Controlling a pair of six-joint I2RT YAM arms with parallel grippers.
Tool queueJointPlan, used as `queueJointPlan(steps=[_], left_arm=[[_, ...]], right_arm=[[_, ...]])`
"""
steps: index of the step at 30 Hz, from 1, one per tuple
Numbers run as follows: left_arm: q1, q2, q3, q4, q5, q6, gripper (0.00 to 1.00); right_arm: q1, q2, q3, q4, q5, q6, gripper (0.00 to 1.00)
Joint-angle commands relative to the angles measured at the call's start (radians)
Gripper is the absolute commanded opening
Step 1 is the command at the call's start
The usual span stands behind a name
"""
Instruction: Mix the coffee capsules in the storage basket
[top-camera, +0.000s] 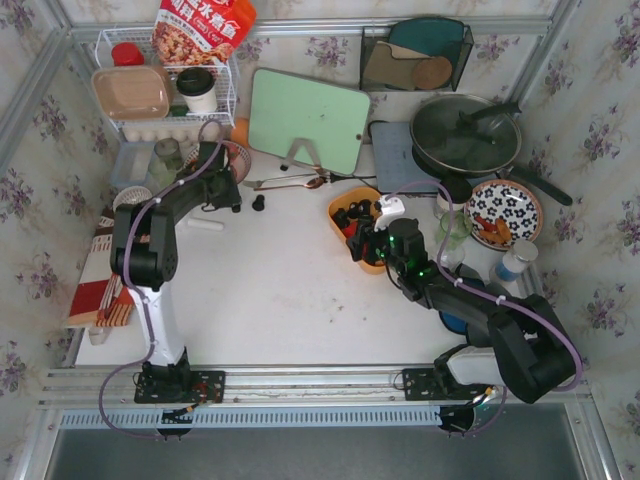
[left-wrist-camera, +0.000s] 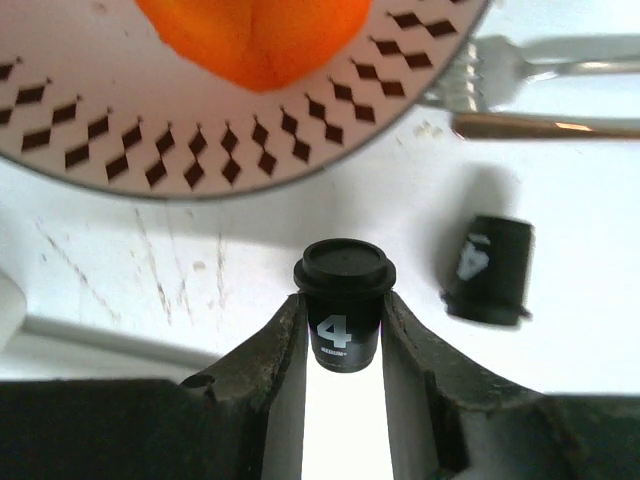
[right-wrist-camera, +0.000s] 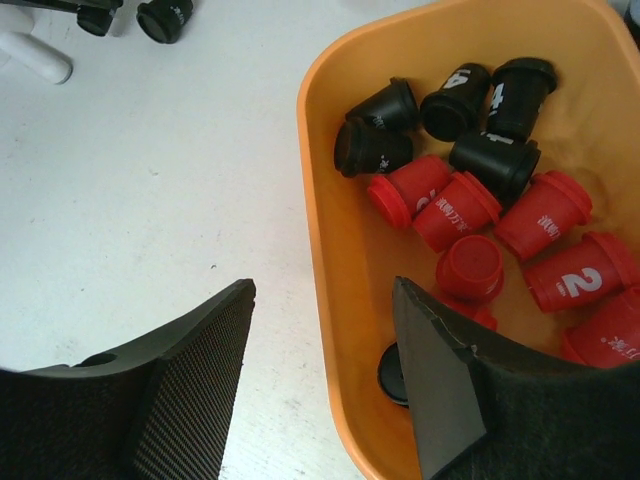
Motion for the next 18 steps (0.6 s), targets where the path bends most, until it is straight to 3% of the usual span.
queueJointPlan(steps=[1,9,18], left_arm=[[-0.003,-0.107,-0.088,0.087,0.130,-0.065,0.24],[-0.063,-0.361,-0.301,0.194,0.336,-0.090,0.24],[-0.226,-0.637,-0.520,0.271,0.452,-0.063,0.23]], right_arm=[[0.003,-0.027,-0.010,0.042,-0.029,-0.063,0.65],[0.015,-0.130,-0.117,0.253,-0.178,-0.320,0.67],[0.087,-0.157,-0.174,0.484,-0.328,-0.582,0.73]])
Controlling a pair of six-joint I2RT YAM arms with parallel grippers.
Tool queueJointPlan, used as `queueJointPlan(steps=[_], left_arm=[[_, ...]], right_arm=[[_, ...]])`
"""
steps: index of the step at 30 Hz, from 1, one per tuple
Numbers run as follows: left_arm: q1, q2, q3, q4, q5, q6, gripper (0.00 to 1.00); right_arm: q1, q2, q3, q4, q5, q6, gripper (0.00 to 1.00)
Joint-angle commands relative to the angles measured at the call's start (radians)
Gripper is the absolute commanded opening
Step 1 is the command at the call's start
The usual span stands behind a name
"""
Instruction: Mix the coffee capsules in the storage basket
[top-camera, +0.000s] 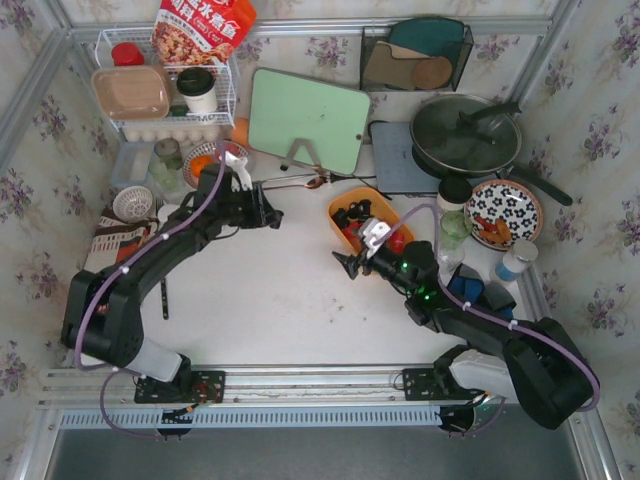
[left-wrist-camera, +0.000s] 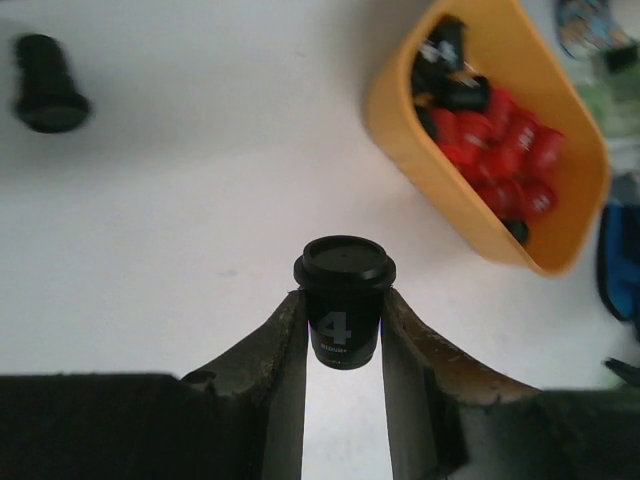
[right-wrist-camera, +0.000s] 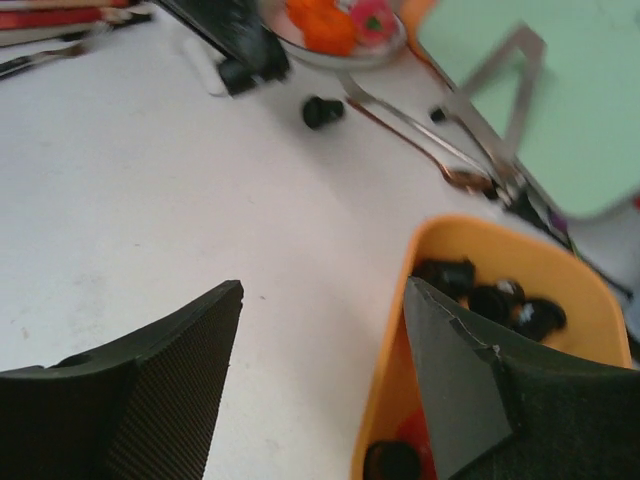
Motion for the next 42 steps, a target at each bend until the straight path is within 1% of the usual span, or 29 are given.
queueJointPlan(steps=[1,7,12,16,23,28,31,35,42], left_arm=[[-0.074,-0.089,-0.063,0.065,0.092,0.019,0.23],[-0.171,-0.188,-0.122,0.103,0.164,0.016,0.24],[-0.222,-0.227,-0.134,0.106,0.179,0.037,0.24],[-0.244,-0.245,-0.143,0.111,0.189,0.043,0.24],[-0.263,-0.262,-0.158,0.124,0.193,0.041,0.24],[-0.267,-0.272,-0.160,0.129,0.192,0.041,0.24],[-0.267,-0.271,-0.160,0.127,0.192,0.043,0.24],[-0.270,-0.269,-0.163,0.129,0.192,0.042,0.24],[-0.271,-0.264,-0.159,0.133,0.188,0.039,0.24]], right_arm=[[0.042,0.006,-0.018,0.206,-0.096,-0.188,0.74],[0.106,0.062,-0.036,0.355,-0.160,-0.343,0.84],[0.154,0.120,-0.035,0.431,-0.144,-0.396,0.88],[0.193,0.144,-0.010,0.419,-0.105,-0.425,0.90],[0.225,0.185,0.041,0.392,-0.059,-0.418,0.88],[0.230,0.216,0.060,0.379,-0.052,-0.417,0.86],[0.231,0.226,0.062,0.384,-0.057,-0.410,0.82],[0.232,0.227,0.066,0.376,-0.058,-0.403,0.72],[0.232,0.221,0.068,0.345,-0.078,-0.406,0.60]])
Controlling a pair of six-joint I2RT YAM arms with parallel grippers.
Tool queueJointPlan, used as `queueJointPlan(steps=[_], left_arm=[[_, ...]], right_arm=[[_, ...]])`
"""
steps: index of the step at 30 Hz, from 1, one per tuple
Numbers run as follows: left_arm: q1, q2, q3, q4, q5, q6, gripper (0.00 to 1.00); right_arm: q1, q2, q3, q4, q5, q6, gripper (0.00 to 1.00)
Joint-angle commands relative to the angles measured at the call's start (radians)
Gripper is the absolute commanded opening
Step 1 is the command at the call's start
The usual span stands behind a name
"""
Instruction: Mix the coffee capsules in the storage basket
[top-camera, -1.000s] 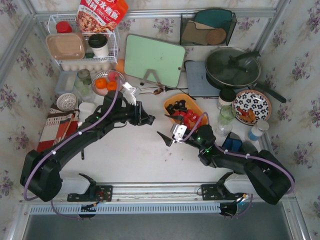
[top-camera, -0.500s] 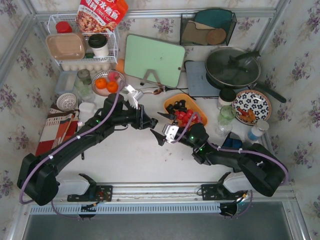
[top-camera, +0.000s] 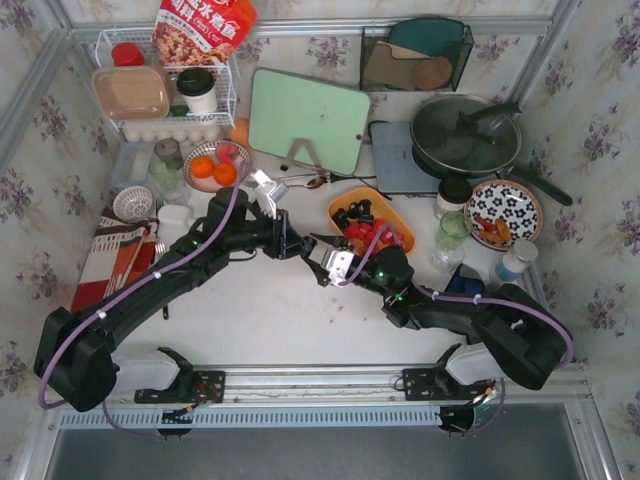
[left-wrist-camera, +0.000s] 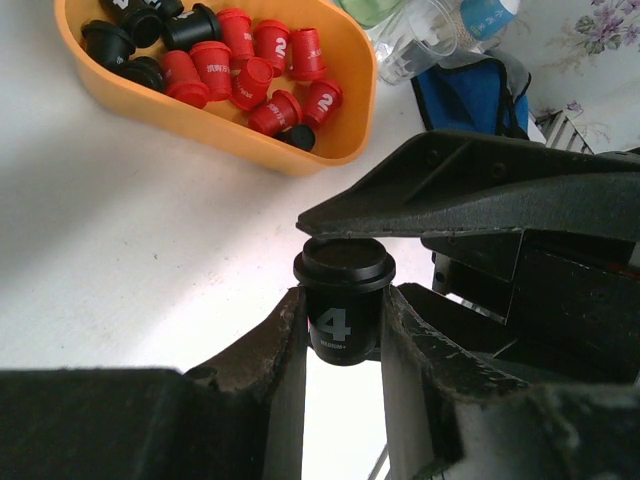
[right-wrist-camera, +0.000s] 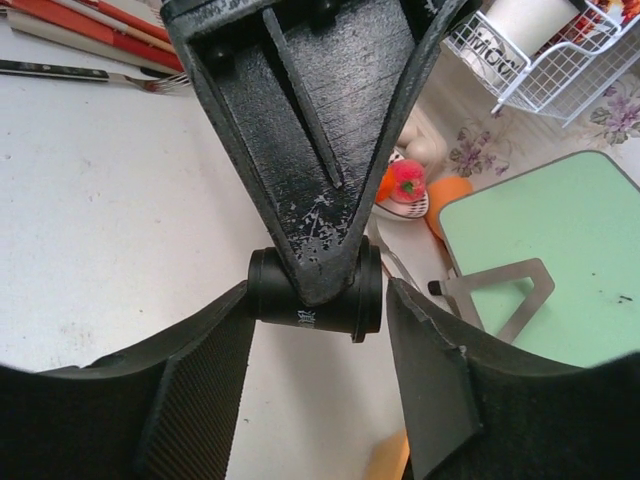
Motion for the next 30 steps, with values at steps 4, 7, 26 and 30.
queueJointPlan(steps=[4,7,26,30], left_arm=[[-0.001,0.005,0.008,0.040,0.008,0.008,0.25],[-0.001,0.003,0.014,0.035,0.006,0.003,0.28],[0.008,-0.047,0.048,-0.106,-0.246,0.055,0.63],[0.044,-0.025,0.061,-0.184,-0.414,0.055,0.64]], right_arm=[[-0.002,-0.005,0.010,-0.012,-0.011,-0.003,0.55],[-0.002,-0.005,0.009,-0.016,-0.009,-0.004,0.50],[-0.052,-0.047,-0.054,-0.020,0.133,0.060,0.20],[-0.093,-0.082,-0.105,-0.025,0.230,0.128,0.20]])
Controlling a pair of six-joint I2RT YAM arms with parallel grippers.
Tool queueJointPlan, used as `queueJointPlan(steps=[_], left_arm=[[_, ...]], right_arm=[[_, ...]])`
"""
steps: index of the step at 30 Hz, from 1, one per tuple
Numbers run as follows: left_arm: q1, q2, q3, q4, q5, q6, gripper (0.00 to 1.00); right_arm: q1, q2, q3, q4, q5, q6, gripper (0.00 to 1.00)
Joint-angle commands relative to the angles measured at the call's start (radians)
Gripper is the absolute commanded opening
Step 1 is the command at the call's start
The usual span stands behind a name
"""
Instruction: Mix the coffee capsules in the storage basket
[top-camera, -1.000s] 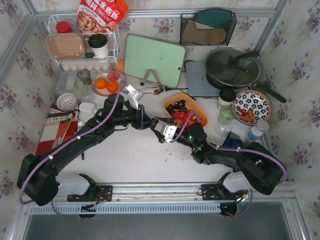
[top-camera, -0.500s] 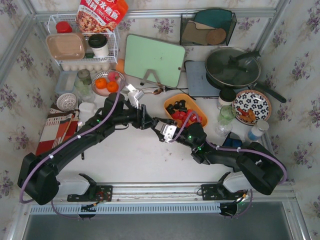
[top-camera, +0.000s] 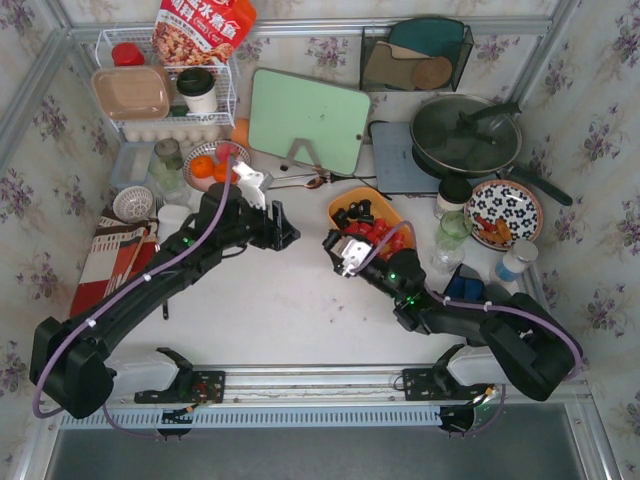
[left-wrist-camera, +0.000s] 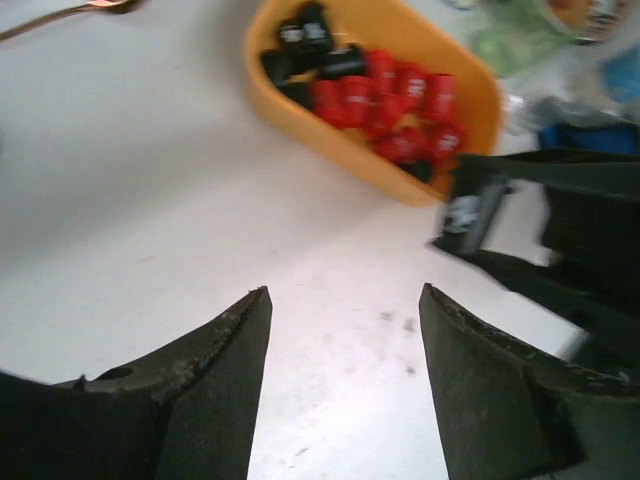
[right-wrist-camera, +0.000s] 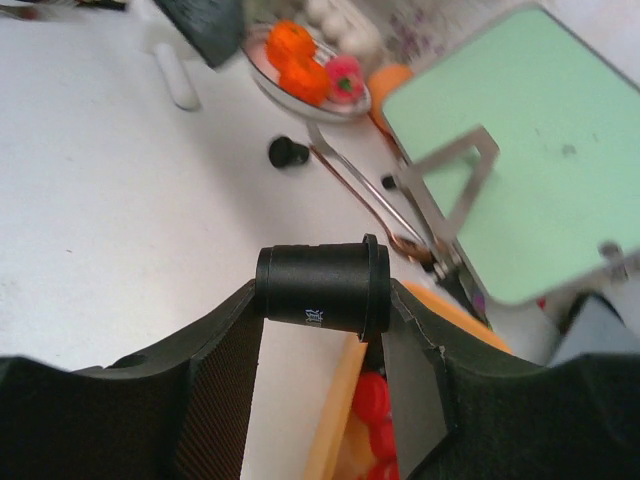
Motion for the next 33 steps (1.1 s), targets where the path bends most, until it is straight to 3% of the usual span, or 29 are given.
queueJointPlan(steps=[1,8,14,18,24,30,33], left_arm=[[0.041,0.031,0.021,-0.095,-0.256,0.008,0.65],[0.170,0.270,0.134,-0.124,-0.366,-0.013,0.65],[0.253,0.539,0.392,-0.249,-0.323,0.041,0.66],[0.281,0.728,0.578,-0.352,-0.309,0.076,0.66],[0.303,0.862,0.699,-0.376,-0.265,0.119,0.66],[0.317,0.943,0.792,-0.409,-0.226,0.148,0.67],[0.325,0.967,0.823,-0.416,-0.227,0.154,0.67]], right_arm=[[-0.029,-0.032,-0.040,-0.004,0.143,0.091,0.20],[-0.060,-0.081,-0.036,-0.150,0.350,0.280,0.22],[-0.093,-0.100,0.100,-0.502,0.506,0.466,0.35],[-0.123,-0.090,0.144,-0.628,0.568,0.564,0.41],[-0.240,-0.010,0.201,-0.648,0.474,0.640,0.44],[-0.262,0.100,0.342,-0.789,0.447,0.688,0.64],[-0.263,0.109,0.364,-0.809,0.428,0.689,0.69]])
